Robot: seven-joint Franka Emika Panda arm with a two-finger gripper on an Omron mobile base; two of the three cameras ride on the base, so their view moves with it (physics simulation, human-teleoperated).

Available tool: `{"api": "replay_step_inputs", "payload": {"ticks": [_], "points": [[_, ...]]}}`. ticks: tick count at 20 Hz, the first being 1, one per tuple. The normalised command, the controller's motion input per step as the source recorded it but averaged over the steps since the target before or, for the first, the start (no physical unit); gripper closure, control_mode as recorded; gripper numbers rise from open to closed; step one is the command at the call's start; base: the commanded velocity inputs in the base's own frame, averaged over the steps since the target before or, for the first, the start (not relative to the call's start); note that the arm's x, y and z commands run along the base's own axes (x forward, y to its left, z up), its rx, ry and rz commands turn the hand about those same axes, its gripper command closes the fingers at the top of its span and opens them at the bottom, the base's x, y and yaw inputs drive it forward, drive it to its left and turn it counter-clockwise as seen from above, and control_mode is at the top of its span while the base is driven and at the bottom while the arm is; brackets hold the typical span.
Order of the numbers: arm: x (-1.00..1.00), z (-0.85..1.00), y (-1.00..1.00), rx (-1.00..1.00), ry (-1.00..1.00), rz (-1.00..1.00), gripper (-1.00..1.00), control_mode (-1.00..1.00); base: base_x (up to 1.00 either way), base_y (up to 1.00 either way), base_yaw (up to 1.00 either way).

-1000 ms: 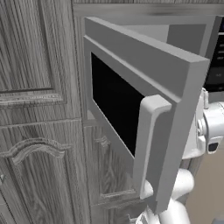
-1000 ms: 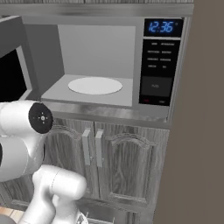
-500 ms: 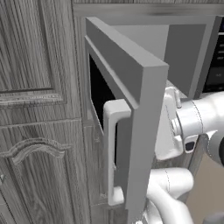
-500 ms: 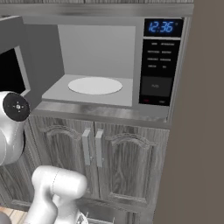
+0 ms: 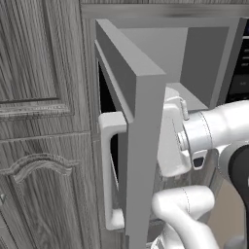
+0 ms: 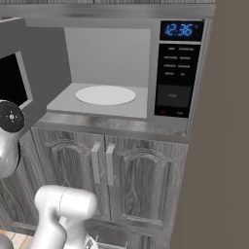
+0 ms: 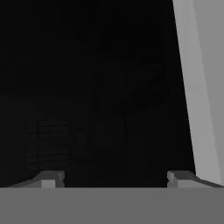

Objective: Place the sponge inside the microwave to prepare for sanitizing.

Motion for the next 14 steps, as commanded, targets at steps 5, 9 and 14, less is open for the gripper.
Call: {"api": "replay_step_inputs", "payload": {"ticks": [5, 9, 14], "points": [[0.22, -0.08, -0.06, -0.06, -0.01, 0.0, -1.0, -1.0, 0.0, 0.0, 0.0], [0.14, 0.0, -0.46, -0.16, -0.01, 0.0, -1.0, -1.0, 0.0, 0.0, 0.0], [0.08, 0.01, -0.5, -0.15, -0.05, 0.0, -1.0, -1.0, 0.0, 0.0, 0.0]]}}
